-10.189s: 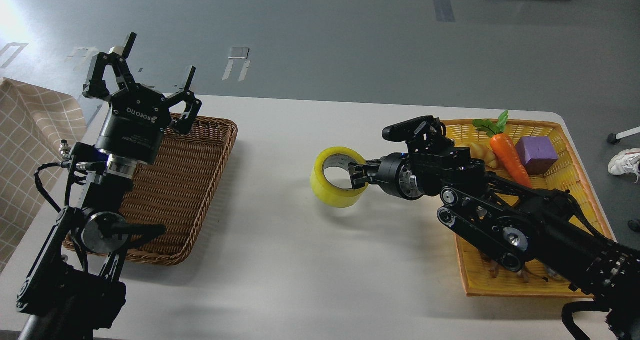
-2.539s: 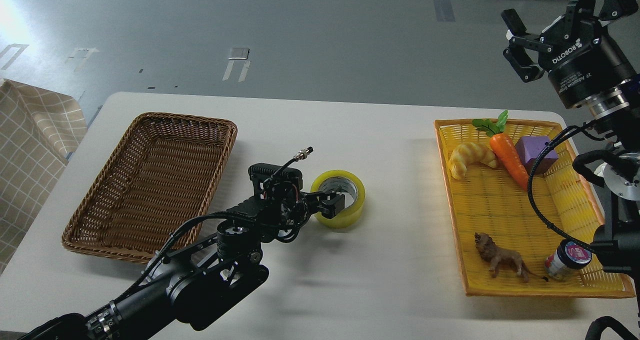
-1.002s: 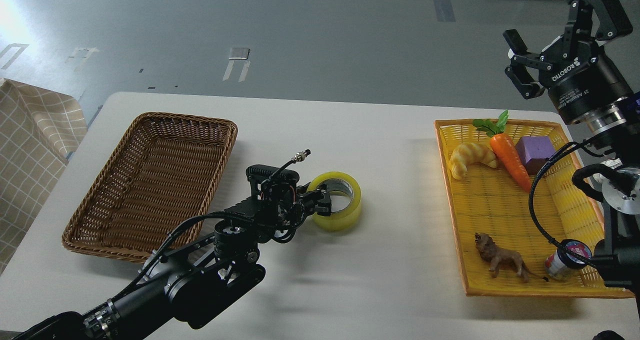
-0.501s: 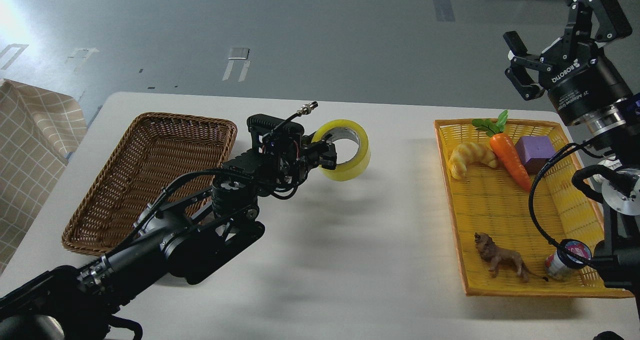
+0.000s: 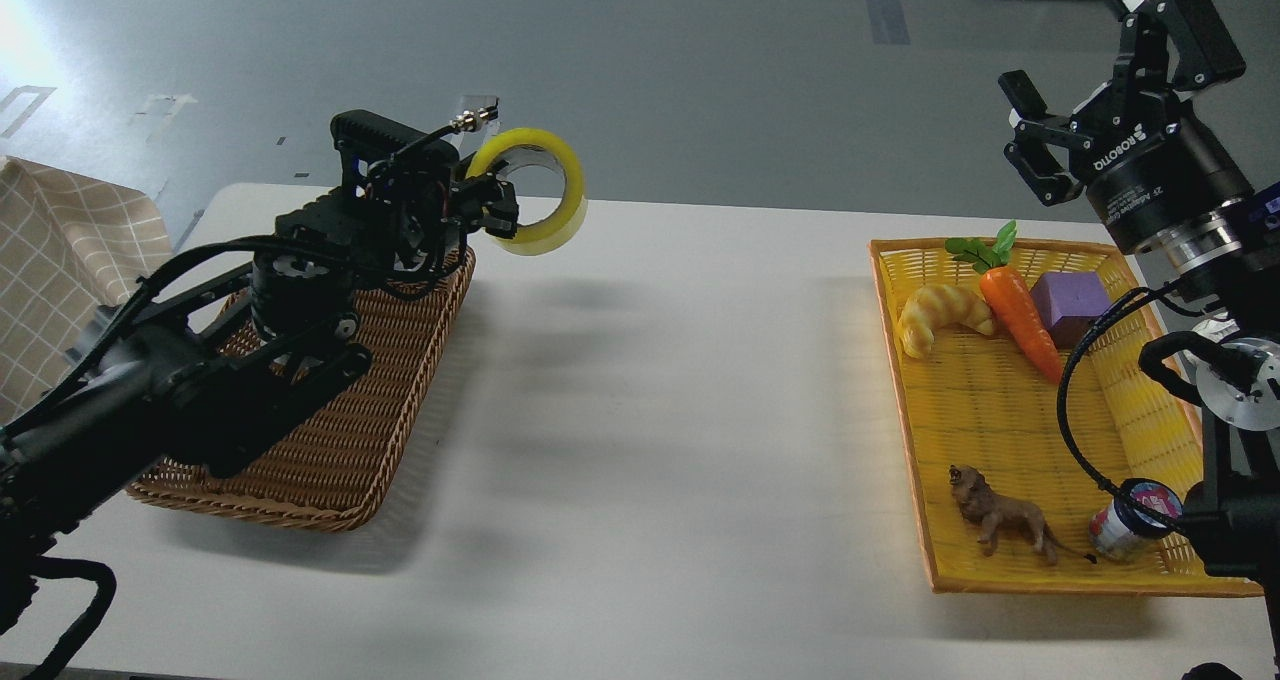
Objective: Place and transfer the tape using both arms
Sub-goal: 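Lift the tape roll and carry it over the wicker basket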
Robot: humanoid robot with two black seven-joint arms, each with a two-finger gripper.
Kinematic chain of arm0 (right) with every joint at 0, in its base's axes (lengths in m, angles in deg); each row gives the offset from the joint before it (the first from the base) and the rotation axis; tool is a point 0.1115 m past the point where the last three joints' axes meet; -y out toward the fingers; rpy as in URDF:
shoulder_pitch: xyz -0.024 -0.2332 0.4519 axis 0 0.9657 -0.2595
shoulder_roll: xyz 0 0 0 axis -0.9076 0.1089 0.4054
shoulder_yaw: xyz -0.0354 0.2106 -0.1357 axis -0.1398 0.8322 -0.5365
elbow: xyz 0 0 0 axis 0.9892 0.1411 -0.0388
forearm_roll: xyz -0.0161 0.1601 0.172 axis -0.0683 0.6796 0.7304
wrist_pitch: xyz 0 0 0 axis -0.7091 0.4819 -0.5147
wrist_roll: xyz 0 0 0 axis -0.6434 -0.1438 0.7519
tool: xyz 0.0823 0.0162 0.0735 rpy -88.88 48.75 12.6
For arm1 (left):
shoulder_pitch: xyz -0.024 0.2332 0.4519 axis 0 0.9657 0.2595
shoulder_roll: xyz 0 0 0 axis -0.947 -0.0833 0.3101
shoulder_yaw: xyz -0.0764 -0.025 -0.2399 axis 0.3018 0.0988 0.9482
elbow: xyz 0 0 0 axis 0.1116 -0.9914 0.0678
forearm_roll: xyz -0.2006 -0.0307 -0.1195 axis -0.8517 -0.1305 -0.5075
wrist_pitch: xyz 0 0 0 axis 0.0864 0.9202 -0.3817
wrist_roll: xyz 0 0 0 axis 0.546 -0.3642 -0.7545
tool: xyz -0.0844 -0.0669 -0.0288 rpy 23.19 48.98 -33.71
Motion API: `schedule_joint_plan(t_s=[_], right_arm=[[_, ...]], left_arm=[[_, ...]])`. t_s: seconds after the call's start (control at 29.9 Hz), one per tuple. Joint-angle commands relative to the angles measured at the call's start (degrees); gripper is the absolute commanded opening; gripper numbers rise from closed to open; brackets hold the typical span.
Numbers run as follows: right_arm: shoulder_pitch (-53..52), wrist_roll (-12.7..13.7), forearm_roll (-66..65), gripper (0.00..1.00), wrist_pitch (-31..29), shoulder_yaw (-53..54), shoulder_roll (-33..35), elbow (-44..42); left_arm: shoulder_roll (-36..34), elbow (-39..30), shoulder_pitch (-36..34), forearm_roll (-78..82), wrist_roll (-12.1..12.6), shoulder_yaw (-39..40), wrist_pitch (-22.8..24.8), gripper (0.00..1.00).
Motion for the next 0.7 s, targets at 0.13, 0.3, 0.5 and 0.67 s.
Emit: schedule_joint_plan(t_s=[0.13, 0.3, 0.5, 0.67], right_arm=[[0.1, 0.0, -0.1, 1.0, 0.0, -0.5, 0.0, -0.1], [0.0, 0.0, -0.2, 1.0, 0.0, -1.0, -0.1, -0.1], [0.1, 0.0, -0.2, 1.0, 0.0, -1.6, -0.4, -0.1], [0.1, 0.0, -0.2, 1.0, 0.0, -1.7, -0.5, -0.1]], left_arm=[[-8.8, -1.5, 5.5, -2.5, -1.5, 0.0, -4.3, 0.1], [-11.8, -1.6, 7.1, -2.8, -2.2, 0.5, -6.0, 0.1], [-15.5, -1.6, 9.8, -2.9, -3.3, 0.6, -8.0, 0.1], [-17.8, -1.4, 13.5, -2.9, -5.1, 0.8, -10.2, 0.1]])
